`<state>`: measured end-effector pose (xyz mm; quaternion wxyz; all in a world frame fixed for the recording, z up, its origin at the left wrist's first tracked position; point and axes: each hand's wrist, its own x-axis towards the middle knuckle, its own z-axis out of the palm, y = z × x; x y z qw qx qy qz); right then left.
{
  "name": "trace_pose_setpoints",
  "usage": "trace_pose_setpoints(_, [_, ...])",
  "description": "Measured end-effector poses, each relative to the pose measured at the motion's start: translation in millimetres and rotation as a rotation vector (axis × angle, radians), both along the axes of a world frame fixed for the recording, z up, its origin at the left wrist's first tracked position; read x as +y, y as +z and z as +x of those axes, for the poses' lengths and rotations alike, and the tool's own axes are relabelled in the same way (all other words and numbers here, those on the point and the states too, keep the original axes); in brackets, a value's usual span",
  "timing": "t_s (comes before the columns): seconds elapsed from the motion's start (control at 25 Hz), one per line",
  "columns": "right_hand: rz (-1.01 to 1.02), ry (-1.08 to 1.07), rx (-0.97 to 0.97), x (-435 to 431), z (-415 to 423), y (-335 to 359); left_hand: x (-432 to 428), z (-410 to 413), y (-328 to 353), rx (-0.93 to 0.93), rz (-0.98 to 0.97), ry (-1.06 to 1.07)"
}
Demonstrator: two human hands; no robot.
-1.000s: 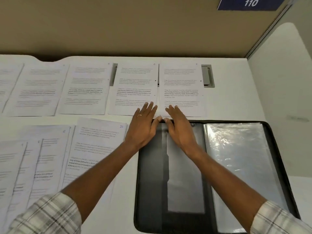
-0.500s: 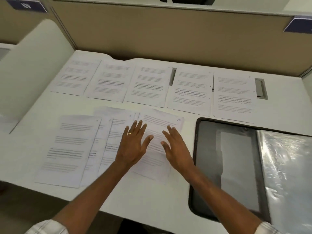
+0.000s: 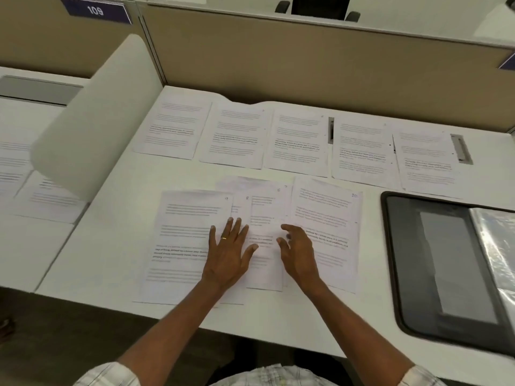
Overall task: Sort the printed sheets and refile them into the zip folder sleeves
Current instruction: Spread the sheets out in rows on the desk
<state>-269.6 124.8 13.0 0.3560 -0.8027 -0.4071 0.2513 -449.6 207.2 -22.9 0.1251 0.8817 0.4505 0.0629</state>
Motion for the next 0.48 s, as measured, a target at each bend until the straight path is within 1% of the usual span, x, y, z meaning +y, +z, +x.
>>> trace_pose_setpoints(0.08, [-0.034,-0.016,0.039,6.6,-11.7,1.2,8.6,-14.1,-2.8,-0.018,0.010,0.012])
trace_pose_setpoints(0.16, [-0.082,0.018,0.045,15.2,-25.1,0.8,14.9,-25.3,-4.2,-0.029,-0.001,0.031])
trace_pose_setpoints(0.32, [-0.129,0.047,0.072,34.6,-48.1,1.8,18.4,-42.6,-13.3,-0.007,-0.042,0.059])
trace_pose_setpoints(0.4, [-0.161,0.064,0.077,42.7,-55.2,1.2,18.4,-48.6,-19.6,-0.001,-0.015,0.049])
trace_pose_setpoints(0.48, [-0.136,0.018,0.050,43.5,-54.6,-0.6,18.9,-49.8,-25.8,-0.007,0.009,0.042])
